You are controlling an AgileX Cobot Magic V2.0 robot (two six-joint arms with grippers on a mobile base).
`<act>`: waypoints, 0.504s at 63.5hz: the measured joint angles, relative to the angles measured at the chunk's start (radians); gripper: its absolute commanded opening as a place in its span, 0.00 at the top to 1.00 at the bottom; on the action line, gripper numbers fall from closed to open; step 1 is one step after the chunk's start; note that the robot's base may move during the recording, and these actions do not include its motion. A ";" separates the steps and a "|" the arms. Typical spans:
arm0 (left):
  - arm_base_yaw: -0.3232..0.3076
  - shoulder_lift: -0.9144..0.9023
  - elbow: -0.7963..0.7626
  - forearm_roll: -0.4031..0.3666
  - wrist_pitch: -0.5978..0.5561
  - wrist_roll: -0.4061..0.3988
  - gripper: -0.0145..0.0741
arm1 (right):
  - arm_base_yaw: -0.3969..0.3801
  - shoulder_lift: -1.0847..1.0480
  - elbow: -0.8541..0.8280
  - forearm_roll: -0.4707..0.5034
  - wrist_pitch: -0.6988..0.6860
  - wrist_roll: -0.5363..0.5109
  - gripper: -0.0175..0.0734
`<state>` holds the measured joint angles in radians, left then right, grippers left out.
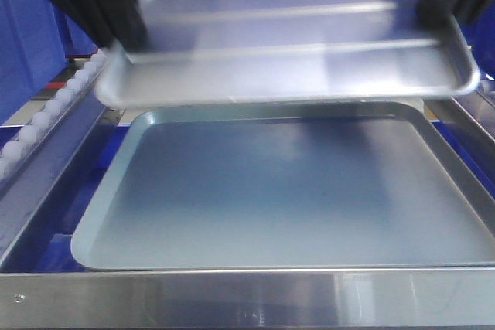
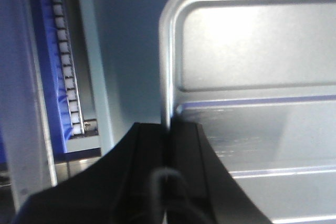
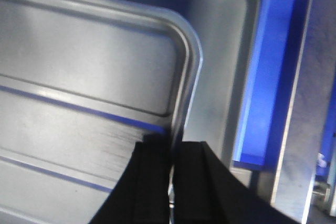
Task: Grab silver tray and stack on right shelf
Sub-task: 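Lower the silver tray onto the larger grey-blue tray with both grippers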
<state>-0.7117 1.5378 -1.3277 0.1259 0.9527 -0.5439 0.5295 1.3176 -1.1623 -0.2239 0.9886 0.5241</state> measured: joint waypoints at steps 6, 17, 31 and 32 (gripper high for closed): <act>0.000 0.060 0.000 -0.009 -0.026 -0.003 0.94 | -0.035 0.046 0.000 0.008 0.000 -0.034 0.75; 0.000 0.164 -0.002 -0.010 -0.079 -0.012 0.94 | -0.078 0.153 0.000 0.012 -0.029 -0.056 0.75; 0.002 0.267 -0.002 0.006 -0.105 -0.020 0.94 | -0.086 0.294 0.000 0.011 -0.077 -0.057 0.74; 0.004 0.270 -0.002 0.009 -0.107 -0.020 0.94 | -0.086 0.301 0.000 0.011 -0.082 -0.057 0.74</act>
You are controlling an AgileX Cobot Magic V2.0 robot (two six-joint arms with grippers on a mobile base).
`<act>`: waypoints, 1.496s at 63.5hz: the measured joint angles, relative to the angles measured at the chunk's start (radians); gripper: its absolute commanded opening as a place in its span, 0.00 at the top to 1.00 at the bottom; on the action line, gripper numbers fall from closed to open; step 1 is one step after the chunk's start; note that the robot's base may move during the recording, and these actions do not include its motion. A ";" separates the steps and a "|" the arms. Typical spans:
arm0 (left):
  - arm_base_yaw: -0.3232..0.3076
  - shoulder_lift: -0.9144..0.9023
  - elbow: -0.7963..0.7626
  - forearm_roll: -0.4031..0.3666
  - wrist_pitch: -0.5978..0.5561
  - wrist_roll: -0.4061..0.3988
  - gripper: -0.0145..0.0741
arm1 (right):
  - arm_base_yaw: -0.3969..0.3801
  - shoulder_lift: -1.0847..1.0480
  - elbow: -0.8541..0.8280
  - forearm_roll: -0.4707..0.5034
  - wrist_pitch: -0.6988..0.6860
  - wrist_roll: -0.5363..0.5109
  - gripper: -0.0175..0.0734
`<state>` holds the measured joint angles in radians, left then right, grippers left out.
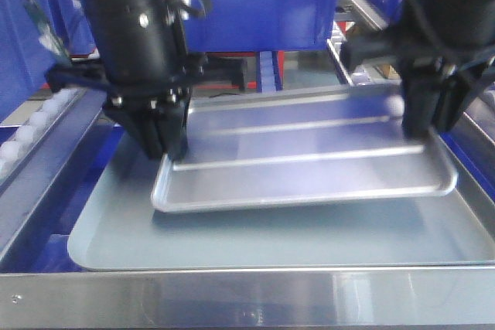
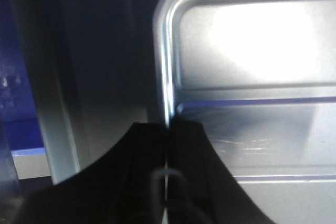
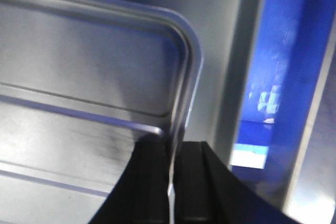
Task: Grab silver tray and stack on right shelf
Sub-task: 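Lower the silver tray onto the larger grey-blue tray with both grippers, then open both grippers and raise them away from the silver tray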
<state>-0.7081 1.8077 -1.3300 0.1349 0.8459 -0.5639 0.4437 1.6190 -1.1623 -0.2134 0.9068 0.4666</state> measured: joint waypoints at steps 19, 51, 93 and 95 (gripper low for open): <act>0.031 0.034 0.000 -0.019 -0.019 0.038 0.70 | 0.000 0.048 0.000 -0.002 -0.037 -0.002 0.61; 0.056 0.015 0.000 -0.046 0.007 0.092 0.34 | 0.000 -0.002 -0.002 -0.026 -0.025 -0.038 0.27; 0.056 -0.627 0.507 0.042 -0.269 0.096 0.95 | 0.000 -0.513 0.414 -0.030 -0.224 -0.038 0.75; 0.056 -0.667 0.551 0.054 -0.293 0.096 0.95 | 0.000 -0.547 0.454 -0.032 -0.249 -0.038 0.75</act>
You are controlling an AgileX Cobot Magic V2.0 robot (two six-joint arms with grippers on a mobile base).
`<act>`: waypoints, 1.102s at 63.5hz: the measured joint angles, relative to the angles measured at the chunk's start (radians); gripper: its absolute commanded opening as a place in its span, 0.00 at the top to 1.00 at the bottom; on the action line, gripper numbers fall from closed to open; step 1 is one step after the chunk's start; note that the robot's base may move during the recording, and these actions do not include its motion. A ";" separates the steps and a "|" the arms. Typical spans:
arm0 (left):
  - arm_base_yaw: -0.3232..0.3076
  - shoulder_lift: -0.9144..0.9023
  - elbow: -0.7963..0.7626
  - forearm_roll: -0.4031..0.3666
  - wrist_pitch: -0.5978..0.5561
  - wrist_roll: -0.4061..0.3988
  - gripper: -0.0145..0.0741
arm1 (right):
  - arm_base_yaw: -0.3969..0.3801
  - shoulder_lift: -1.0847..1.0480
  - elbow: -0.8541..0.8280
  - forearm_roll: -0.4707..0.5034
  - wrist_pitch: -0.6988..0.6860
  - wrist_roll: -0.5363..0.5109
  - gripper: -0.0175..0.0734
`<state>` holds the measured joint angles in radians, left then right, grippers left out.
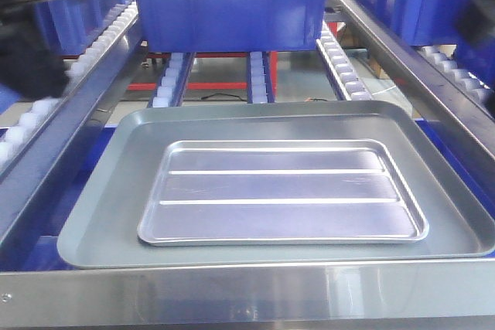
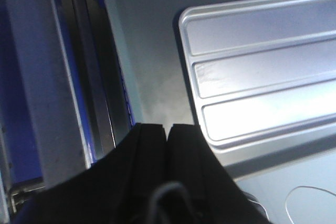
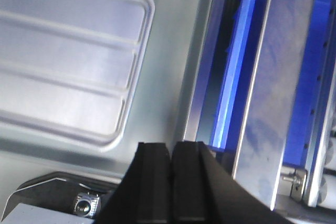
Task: Grab silver tray and stack on right shelf
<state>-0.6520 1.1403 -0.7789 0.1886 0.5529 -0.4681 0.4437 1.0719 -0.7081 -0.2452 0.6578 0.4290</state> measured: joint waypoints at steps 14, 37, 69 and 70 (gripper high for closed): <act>0.000 -0.289 0.259 0.065 -0.113 0.000 0.95 | 0.000 -0.272 0.230 -0.027 -0.132 0.000 0.75; 0.000 -0.785 0.397 0.088 -0.088 0.000 0.95 | 0.000 -0.724 0.305 -0.035 -0.143 0.000 0.75; 0.000 -0.914 0.400 0.080 -0.051 0.000 0.95 | 0.000 -0.779 0.305 -0.035 -0.137 -0.002 0.75; 0.000 -0.914 0.400 0.080 -0.051 0.000 0.95 | 0.000 -0.779 0.305 -0.035 -0.137 -0.002 0.75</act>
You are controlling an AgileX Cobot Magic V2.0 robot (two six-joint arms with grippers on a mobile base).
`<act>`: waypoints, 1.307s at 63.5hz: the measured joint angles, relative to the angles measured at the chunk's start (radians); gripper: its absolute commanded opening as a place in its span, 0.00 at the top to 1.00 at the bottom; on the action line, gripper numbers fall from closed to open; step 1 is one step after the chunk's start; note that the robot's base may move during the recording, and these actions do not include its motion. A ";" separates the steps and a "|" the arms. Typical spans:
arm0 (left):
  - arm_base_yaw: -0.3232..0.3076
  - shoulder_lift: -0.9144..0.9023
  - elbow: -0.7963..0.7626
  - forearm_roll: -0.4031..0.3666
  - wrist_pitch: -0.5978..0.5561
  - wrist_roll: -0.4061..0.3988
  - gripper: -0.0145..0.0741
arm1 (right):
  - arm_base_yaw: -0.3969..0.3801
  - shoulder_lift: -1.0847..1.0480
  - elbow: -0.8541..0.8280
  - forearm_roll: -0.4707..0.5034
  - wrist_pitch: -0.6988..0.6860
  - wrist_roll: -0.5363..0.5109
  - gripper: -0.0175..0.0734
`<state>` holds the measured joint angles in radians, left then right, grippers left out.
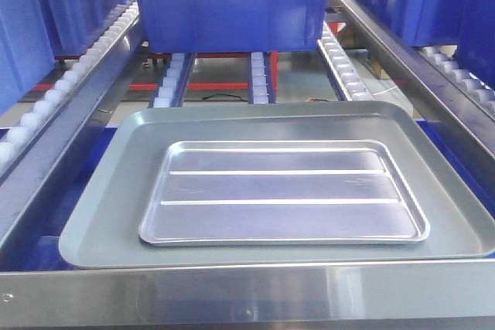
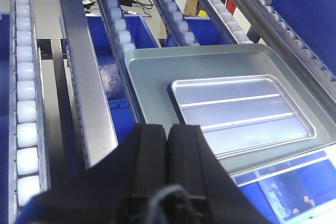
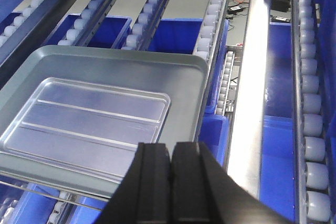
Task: Grab silver tray and stack on right shelf
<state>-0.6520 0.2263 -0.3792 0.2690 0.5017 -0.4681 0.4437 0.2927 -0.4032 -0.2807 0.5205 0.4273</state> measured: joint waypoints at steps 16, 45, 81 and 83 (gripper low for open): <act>0.005 -0.005 0.013 -0.025 0.000 0.000 0.95 | 0.000 0.000 0.000 -0.002 0.000 0.000 0.75; 0.406 -0.235 0.245 -0.160 -0.099 0.203 0.95 | 0.000 0.000 0.000 -0.002 0.002 0.000 0.75; 0.580 -0.239 0.409 -0.232 -0.480 0.345 0.95 | 0.000 0.000 0.000 -0.002 0.004 0.000 0.75; 0.580 -0.239 0.409 -0.232 -0.480 0.347 0.95 | 0.000 0.000 0.000 -0.002 0.004 0.000 0.75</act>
<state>-0.0721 -0.0124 0.0297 0.0370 0.0218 -0.1208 0.4437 0.2927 -0.4032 -0.2824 0.5241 0.4273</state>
